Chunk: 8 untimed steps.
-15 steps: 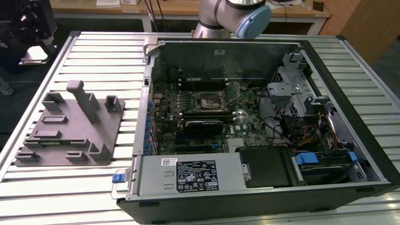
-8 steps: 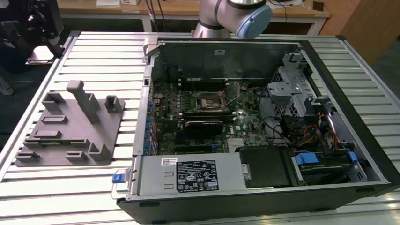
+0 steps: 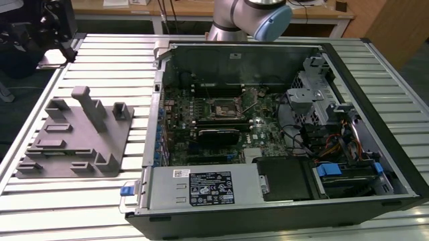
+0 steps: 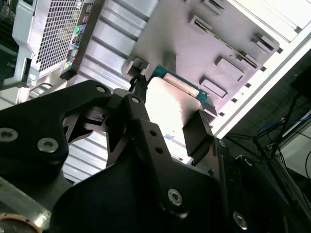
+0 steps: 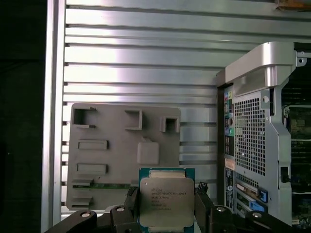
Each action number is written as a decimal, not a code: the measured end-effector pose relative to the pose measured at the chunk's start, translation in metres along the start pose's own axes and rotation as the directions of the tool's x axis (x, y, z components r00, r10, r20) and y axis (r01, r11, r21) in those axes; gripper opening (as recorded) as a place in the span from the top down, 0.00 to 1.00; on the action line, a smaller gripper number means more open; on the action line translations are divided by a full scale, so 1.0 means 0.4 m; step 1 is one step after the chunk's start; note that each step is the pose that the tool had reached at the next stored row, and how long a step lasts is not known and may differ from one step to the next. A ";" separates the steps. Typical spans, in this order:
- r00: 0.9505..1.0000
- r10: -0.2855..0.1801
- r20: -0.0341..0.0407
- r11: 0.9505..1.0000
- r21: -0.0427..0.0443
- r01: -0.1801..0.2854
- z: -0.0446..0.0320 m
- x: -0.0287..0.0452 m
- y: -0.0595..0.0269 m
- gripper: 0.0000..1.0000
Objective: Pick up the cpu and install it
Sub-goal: 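Pick up the cpu and move it towards the insertion slot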
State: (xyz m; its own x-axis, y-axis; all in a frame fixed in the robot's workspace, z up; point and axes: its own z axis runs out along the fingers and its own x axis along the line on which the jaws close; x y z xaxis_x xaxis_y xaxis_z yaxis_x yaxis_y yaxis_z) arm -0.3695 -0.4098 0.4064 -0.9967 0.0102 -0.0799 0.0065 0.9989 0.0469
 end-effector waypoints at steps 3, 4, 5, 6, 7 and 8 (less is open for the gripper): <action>1.000 0.000 0.000 1.000 0.000 0.000 0.001 -0.012 0.000 0.46; 1.000 0.000 0.000 1.000 0.000 0.000 0.001 -0.016 0.000 0.46; 1.000 0.000 0.000 1.000 0.000 0.000 0.002 -0.020 0.000 0.46; 1.000 0.000 0.000 1.000 0.000 0.000 0.002 -0.024 0.000 0.46; 1.000 0.000 0.000 1.000 0.000 0.000 0.002 -0.028 0.000 0.46; 1.000 0.000 0.000 1.000 0.000 0.000 0.003 -0.032 0.000 0.46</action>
State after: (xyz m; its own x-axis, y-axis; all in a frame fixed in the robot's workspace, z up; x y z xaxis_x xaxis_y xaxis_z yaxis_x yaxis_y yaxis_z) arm -0.3565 -0.4097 0.4064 -0.9967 0.0102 -0.0800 0.0064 0.9989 0.0469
